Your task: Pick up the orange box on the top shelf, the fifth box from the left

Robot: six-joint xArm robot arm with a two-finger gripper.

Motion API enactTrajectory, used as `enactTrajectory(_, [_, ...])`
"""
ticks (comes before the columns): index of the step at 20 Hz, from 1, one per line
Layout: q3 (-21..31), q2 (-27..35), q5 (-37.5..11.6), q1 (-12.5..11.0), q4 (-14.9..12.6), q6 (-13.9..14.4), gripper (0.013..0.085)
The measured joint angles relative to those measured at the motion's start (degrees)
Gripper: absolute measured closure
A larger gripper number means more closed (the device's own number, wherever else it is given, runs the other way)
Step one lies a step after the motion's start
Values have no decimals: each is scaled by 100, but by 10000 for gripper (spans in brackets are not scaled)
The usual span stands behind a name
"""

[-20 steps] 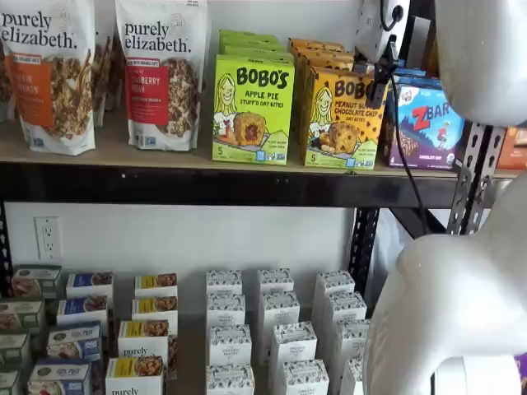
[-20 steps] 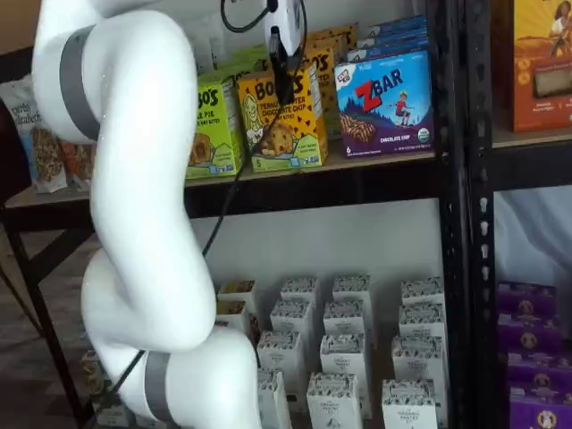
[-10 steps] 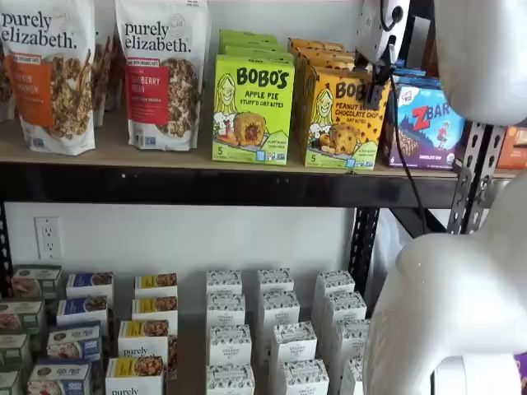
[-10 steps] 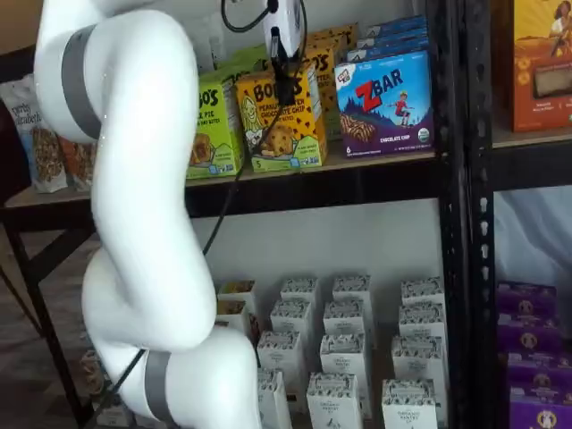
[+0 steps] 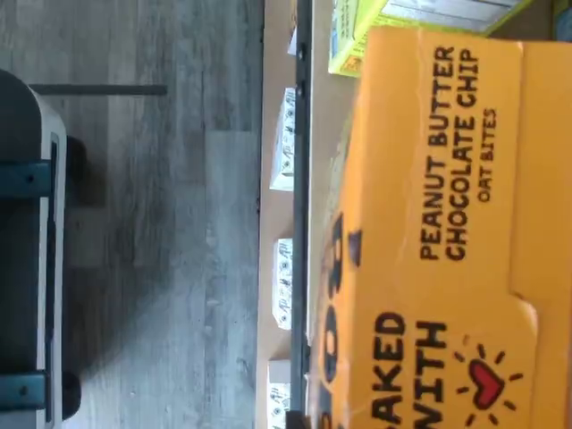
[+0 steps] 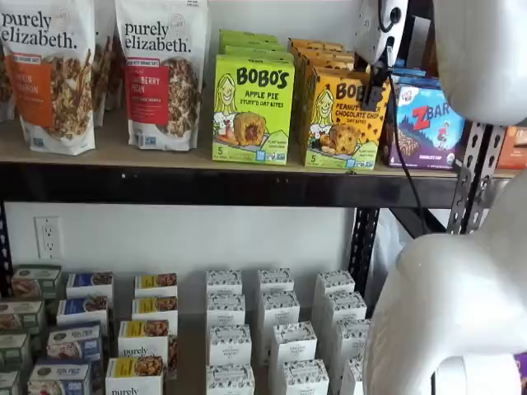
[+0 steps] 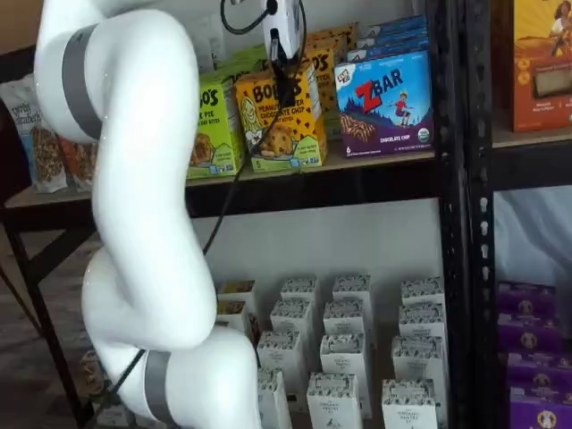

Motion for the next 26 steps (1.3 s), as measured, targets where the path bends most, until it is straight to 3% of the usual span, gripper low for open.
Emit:
enactTrajectory(3, [23,-12,-40,0,18,2,450])
enactTrajectory(16, [15,-34,-67,-42,160,-14,730])
enactTrajectory(26, [-150,60,286,-21,90,6,730])
